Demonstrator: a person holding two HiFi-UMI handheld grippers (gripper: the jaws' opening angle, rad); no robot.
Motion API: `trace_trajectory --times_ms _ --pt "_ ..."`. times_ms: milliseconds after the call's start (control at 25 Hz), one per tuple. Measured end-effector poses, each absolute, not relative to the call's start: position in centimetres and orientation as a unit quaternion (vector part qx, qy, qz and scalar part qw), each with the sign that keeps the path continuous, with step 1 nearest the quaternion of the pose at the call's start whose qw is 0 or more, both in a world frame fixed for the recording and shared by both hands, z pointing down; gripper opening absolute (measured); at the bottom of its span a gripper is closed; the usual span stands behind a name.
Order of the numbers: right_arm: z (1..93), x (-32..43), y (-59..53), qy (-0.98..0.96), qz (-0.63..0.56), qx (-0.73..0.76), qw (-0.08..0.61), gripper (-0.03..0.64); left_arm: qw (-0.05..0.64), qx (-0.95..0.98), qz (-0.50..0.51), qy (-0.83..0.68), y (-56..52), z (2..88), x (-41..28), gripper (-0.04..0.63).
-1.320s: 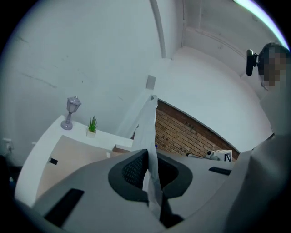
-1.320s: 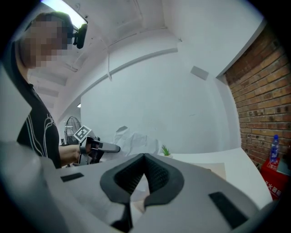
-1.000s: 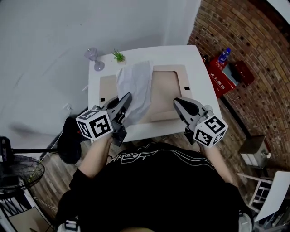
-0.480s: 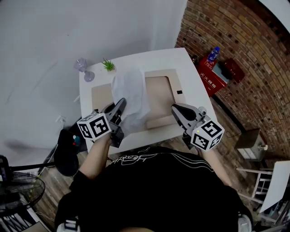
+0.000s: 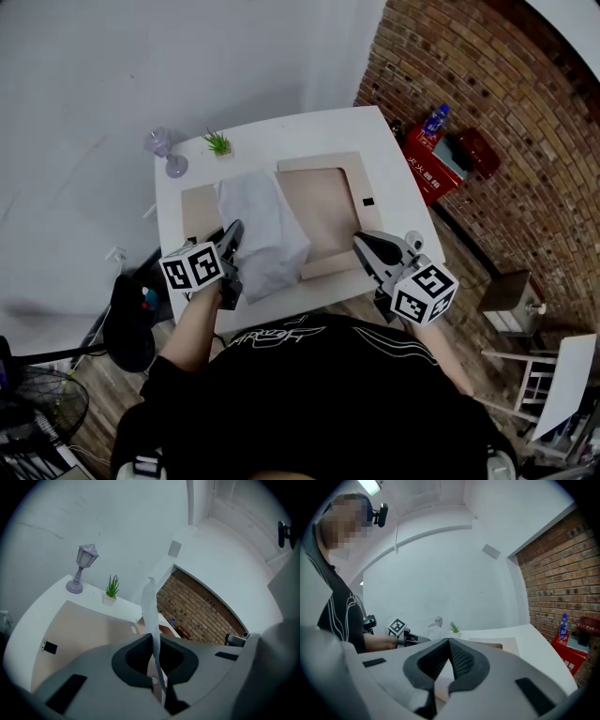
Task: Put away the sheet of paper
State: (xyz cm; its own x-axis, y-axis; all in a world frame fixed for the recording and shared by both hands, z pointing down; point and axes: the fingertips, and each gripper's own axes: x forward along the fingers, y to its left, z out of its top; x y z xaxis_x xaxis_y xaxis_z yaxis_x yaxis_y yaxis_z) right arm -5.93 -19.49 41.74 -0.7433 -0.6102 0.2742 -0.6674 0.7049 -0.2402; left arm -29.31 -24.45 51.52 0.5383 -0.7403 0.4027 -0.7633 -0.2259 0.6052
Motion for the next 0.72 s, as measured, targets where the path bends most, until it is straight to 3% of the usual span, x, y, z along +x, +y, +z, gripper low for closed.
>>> trace_trajectory --times_ms 720 --pt "43.0 -5.1 -19.9 -0.91 0.187 0.362 0.08 0.002 0.429 0.751 0.087 -0.495 -27.8 58.4 -30.1 0.032"
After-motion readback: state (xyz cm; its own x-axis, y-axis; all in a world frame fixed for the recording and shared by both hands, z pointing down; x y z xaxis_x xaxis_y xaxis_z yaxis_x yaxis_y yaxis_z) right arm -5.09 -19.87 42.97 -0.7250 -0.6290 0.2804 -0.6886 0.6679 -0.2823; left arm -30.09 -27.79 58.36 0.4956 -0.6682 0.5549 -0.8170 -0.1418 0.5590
